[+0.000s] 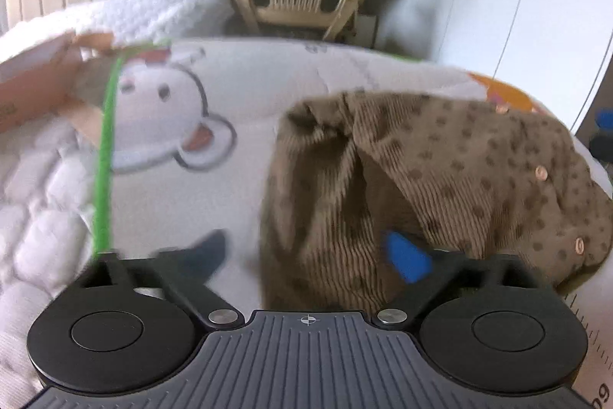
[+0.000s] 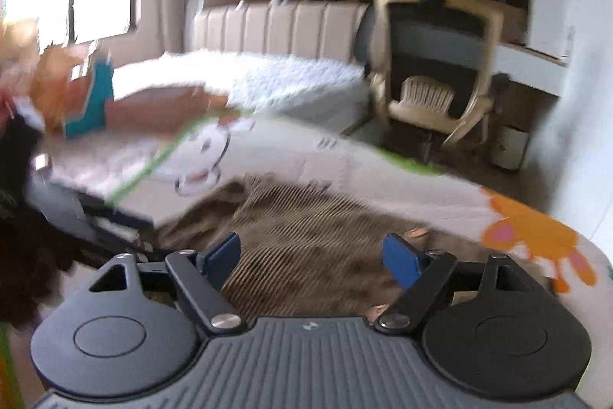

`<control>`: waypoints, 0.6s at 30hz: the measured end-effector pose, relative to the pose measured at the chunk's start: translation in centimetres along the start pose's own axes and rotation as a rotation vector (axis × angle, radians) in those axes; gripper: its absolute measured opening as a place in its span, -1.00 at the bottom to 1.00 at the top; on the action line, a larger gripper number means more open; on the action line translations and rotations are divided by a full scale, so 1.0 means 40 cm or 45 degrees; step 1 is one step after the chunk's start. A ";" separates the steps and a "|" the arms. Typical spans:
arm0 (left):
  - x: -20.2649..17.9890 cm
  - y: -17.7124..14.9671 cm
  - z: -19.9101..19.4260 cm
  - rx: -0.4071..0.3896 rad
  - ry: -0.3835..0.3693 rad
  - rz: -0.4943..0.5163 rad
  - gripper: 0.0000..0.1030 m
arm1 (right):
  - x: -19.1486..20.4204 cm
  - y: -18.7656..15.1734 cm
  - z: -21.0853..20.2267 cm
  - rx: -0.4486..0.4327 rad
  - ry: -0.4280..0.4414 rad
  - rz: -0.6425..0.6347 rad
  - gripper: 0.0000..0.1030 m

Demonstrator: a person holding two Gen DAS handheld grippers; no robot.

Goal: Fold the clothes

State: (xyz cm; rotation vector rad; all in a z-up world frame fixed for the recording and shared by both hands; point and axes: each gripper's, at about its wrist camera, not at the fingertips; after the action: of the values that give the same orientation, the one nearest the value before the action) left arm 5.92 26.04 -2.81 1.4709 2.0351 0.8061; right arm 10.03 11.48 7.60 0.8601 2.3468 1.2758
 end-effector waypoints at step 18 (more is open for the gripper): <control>-0.040 0.121 -0.003 0.068 -0.470 -0.233 -0.69 | 0.206 -0.038 0.124 0.133 0.122 -0.176 0.83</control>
State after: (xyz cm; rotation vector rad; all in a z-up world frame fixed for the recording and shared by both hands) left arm 9.49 25.66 0.79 1.3226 1.8838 0.3760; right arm 5.92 19.37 3.59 0.6672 2.5191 1.1717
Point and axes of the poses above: each gripper's, at about its wrist camera, not at the fingertips, and z roughly the way its jaws point, x to its left, y to its top, and after that the axes turned 5 degrees about y, right-handed
